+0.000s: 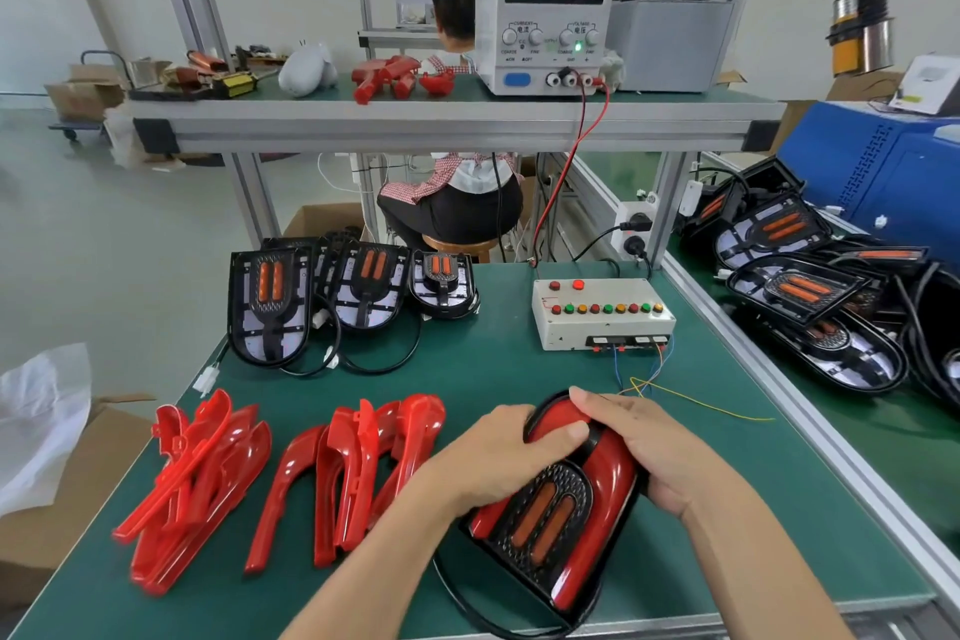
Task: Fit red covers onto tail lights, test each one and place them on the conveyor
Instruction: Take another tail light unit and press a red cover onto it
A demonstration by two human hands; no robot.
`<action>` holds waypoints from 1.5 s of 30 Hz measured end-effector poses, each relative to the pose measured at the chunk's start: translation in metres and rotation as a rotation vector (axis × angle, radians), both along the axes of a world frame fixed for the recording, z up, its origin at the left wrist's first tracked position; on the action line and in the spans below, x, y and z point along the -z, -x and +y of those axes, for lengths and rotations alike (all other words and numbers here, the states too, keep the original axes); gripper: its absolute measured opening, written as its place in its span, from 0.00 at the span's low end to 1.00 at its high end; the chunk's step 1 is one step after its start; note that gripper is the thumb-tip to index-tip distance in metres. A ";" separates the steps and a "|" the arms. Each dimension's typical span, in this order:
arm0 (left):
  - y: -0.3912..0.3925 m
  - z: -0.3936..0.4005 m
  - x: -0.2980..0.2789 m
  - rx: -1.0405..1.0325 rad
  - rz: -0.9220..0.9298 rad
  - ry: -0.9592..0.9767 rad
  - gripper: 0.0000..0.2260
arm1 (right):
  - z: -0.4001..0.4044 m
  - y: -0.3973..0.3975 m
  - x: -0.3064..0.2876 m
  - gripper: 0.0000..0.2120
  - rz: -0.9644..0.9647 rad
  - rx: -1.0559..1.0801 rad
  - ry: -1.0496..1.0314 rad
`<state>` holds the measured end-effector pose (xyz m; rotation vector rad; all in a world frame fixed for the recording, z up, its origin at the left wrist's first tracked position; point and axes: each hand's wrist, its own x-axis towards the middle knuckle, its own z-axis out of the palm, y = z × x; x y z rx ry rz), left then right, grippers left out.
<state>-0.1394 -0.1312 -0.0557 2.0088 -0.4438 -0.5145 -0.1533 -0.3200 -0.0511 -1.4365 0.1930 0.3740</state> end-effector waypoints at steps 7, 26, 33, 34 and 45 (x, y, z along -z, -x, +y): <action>0.003 0.001 0.016 -0.046 -0.119 0.026 0.20 | 0.001 -0.009 0.002 0.28 0.082 -0.028 -0.007; 0.004 0.004 0.013 -0.086 -0.056 0.047 0.26 | -0.003 -0.009 0.001 0.21 0.033 -0.041 0.060; 0.013 0.020 0.021 -0.102 0.036 0.086 0.15 | -0.005 -0.005 0.001 0.18 0.040 0.032 0.072; 0.016 0.018 0.023 -0.143 0.078 0.148 0.12 | -0.004 -0.004 0.003 0.19 0.009 0.032 0.090; 0.031 0.016 0.021 -0.236 0.184 0.316 0.14 | -0.017 0.002 -0.008 0.19 -0.143 -0.072 0.185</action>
